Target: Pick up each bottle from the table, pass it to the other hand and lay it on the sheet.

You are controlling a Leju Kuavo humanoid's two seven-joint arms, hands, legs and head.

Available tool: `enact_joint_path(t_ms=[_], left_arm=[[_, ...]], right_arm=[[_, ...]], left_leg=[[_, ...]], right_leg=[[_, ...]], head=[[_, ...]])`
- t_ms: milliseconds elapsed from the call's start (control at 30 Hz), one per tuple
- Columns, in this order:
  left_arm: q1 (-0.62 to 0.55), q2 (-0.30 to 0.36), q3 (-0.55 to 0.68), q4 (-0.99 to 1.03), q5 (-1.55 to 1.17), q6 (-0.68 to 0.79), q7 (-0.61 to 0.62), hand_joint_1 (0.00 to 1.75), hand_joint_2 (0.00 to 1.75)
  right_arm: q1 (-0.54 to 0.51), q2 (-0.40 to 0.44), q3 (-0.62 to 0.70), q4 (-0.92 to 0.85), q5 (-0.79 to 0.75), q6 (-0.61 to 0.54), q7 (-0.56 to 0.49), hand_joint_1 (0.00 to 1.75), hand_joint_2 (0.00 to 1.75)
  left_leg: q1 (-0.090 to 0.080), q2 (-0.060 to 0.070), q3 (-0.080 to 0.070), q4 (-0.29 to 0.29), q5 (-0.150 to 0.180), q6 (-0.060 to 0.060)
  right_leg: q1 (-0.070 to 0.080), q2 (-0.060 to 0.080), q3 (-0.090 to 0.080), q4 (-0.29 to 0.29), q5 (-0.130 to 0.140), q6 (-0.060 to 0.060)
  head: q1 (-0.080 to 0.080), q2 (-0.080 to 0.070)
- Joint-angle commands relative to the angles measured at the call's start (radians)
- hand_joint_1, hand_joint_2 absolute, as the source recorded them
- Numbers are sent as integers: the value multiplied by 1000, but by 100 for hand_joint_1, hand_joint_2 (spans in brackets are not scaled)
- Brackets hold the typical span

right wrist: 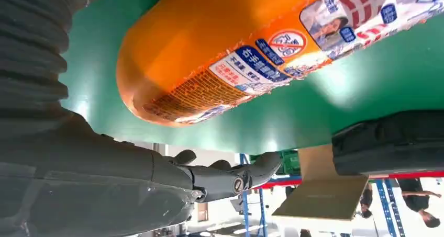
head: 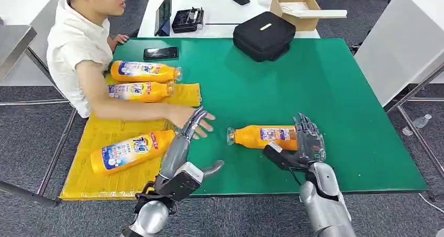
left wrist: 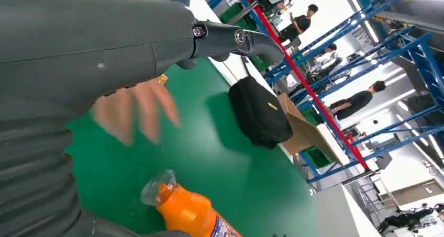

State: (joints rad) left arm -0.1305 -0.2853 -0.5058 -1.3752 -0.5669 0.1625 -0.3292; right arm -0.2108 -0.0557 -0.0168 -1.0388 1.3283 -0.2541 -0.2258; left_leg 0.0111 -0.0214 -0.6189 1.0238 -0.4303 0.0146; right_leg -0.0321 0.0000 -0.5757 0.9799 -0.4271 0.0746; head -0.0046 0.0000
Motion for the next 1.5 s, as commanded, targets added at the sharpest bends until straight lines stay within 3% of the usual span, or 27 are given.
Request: enact_joint_path(t_ms=[33,367,633,900,1133,1500], left_arm=[[-25,-64,-2,65,1,0,1,0,175],[-57,-64,-32,91,15,9,-9,0,175],[-79,-64,-43,104,36,7,-19,0,175],[-87,-64,-50,117,44,19,-17,0,175],[-80,-64,-40,110,44,12,-17,0,175],[-50,-64,0,71,18,9,-28,0,175]], right_arm=[[-38,-13,34,65,3,5,4,0,175],[-146,21,137,200,30,22,14,0,175],[-329,-12,206,496,60,45,83,0,175],[-336,0,213,548,66,33,90,0,175],[-355,-19,216,589,78,116,130,0,175],[-278,-51,235,476,87,166,157,0,175]], left_leg=[[0,1,1,1,-1,0],[0,3,1,1,-1,0],[0,4,2,1,-1,1],[1,1,3,1,-1,0],[1,1,3,1,0,0],[1,-1,7,0,1,0]], right_leg=[[1,0,2,0,0,-3],[1,2,1,0,0,-2],[1,3,2,0,0,-3],[1,0,3,0,-1,-3],[1,0,3,0,0,-3],[2,-3,7,-2,1,-6]], head=[[0,0],[0,0],[0,0],[0,0],[0,0],[0,0]])
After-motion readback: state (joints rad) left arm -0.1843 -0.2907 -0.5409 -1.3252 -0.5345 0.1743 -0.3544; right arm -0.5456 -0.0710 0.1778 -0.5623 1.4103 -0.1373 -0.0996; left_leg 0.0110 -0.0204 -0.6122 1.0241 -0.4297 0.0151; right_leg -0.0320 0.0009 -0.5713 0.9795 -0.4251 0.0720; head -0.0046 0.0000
